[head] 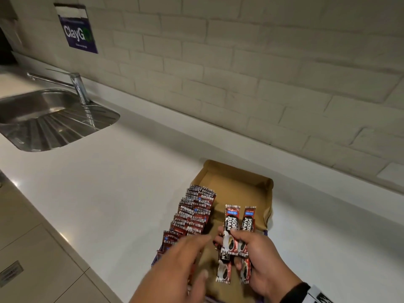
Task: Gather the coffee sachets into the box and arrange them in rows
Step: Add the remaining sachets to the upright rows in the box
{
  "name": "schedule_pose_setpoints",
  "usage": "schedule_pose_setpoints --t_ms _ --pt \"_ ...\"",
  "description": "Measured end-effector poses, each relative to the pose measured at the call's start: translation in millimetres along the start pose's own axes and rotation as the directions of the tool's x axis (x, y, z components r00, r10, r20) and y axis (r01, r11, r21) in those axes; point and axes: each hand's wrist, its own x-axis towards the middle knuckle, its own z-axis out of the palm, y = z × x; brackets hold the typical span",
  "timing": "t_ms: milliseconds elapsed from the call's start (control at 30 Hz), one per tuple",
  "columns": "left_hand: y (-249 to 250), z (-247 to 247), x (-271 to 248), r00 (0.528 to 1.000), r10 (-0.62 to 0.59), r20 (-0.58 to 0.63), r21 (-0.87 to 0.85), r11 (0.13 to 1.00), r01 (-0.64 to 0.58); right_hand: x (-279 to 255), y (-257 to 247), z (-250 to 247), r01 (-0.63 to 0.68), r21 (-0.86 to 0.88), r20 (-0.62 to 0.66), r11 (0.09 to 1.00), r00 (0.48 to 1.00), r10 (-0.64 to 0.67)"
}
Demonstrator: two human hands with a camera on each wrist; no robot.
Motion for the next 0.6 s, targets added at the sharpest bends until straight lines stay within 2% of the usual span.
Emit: schedule_pose_setpoints --t_ms 33,67,100,133,200,333,400,500,600 --pt "5.3 -16.7 -1.5 0.999 0.026 -0.021 -0.004 1.0 -0.026 0.1 -2.2 -0.7 0.006 0.019 -0.005 1.0 1.0 -0.006" --pt "11.7 -36.1 7.9 0.995 0.092 -0.025 0.121 0.989 -0.088 1.6 -3.4 -0.9 0.011 0.031 -0.012 0.999 1.0 -0.011" --pt "18.0 -50.2 21.6 0.994 0.096 0.046 0.117 0.988 -0.1 3.7 -4.1 -0.1 0.019 0.035 -0.021 0.999 1.0 -0.019" --pt "24.1 -58.6 35.6 0.993 0.105 0.053 0.2 0.973 -0.113 6.9 -4.3 1.5 0.029 0.037 -0.027 0.999 0.999 -0.028" --pt "17.9 -64.8 77.0 0.998 0.045 0.045 0.355 0.933 -0.058 11.7 -4.1 8.2 0.033 0.05 -0.026 0.998 0.999 -0.031" --pt "9.1 -63.5 120.0 0.965 -0.069 0.254 0.554 0.828 -0.087 25.3 -0.7 19.1 0.039 0.044 -0.076 0.998 0.996 -0.035" --pt "2.4 -55.6 128.9 0.946 -0.089 0.31 0.578 0.808 -0.113 32.5 1.0 21.5 0.048 0.046 -0.099 0.998 0.994 -0.043" --pt "-6.7 -46.7 138.8 0.961 -0.047 0.273 0.573 0.81 -0.124 36.4 0.3 25.9 0.034 0.026 -0.123 0.999 0.992 -0.031" --pt "-11.9 -41.4 149.1 0.966 -0.053 0.253 0.54 0.836 -0.095 40.0 0.2 25.7 0.012 0.033 -0.128 0.999 0.992 -0.008"
